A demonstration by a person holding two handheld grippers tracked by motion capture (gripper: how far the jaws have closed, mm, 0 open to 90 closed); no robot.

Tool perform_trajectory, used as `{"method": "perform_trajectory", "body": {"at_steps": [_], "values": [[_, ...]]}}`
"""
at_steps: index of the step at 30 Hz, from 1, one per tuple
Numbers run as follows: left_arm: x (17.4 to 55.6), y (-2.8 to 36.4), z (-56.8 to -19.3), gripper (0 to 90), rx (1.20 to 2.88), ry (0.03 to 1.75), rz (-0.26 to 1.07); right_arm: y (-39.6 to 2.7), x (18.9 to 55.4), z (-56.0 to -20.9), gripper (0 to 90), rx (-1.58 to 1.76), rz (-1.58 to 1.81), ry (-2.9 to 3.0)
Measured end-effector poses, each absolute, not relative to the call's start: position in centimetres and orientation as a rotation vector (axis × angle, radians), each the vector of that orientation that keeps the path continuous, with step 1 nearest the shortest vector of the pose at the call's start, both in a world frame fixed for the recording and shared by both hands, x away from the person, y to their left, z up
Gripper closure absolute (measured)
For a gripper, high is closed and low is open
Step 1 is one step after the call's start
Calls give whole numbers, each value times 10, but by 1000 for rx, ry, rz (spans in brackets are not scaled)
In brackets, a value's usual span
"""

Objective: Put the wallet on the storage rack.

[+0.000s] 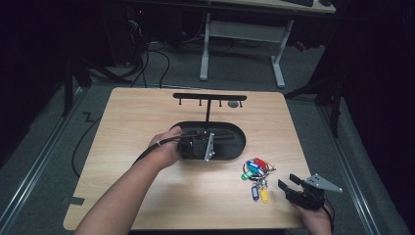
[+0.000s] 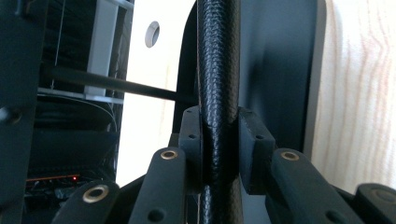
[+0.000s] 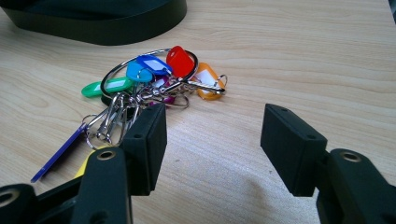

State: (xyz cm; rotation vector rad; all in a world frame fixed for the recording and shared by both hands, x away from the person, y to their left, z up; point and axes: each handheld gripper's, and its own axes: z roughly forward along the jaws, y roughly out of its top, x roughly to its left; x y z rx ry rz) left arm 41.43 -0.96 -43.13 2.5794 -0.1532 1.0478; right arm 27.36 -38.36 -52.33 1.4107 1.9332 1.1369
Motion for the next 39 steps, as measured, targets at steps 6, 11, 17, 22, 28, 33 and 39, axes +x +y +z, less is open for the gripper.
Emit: {"method": "perform_trajectory", "body": {"at_steps": [6, 11, 17, 22, 28, 33, 39], "values": [[426, -14, -442, 743, 2581, -163, 1038, -383, 273, -523, 413, 1413, 1144, 1934], [438, -12, -452, 743, 2600, -162, 1039, -384, 273, -524, 413, 1419, 1149, 1933], [449, -11, -455, 743, 2590, -164, 1050, -384, 272, -524, 413, 1419, 1158, 1934], [458, -11, -464, 742, 2599, -156, 1036, -383, 272, -524, 413, 1418, 1159, 1934], [463, -12, -471, 739, 2594, -159, 1041, -385, 272, -525, 414, 1428, 1162, 1934], [463, -15, -476, 738, 2618, -156, 1028, -385, 272, -525, 414, 1427, 1165, 1934], [458, -19, -478, 703, 2657, -130, 991, -384, 272, -524, 413, 1424, 1166, 1933]]}}
